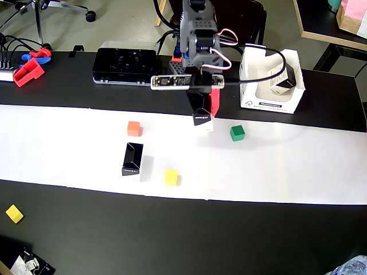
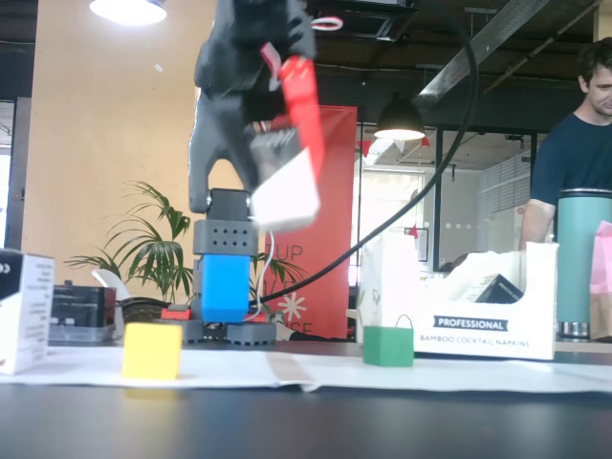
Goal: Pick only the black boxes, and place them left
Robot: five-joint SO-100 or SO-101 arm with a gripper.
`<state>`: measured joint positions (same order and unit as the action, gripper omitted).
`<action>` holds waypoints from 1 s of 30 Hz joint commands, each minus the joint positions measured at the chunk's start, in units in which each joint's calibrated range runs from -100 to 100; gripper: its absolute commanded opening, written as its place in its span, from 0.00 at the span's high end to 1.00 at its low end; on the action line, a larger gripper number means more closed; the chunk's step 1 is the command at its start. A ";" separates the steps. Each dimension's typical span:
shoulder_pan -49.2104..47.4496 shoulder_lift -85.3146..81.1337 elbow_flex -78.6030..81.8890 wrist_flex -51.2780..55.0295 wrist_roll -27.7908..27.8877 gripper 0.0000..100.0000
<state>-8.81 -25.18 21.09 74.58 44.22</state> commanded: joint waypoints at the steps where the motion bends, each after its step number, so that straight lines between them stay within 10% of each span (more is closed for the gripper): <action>1: -7.95 -13.18 -6.11 0.38 -3.28 0.93; 30: -68.23 -21.00 -4.78 16.68 -28.54 0.93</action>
<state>-71.67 -50.37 20.83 87.75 20.73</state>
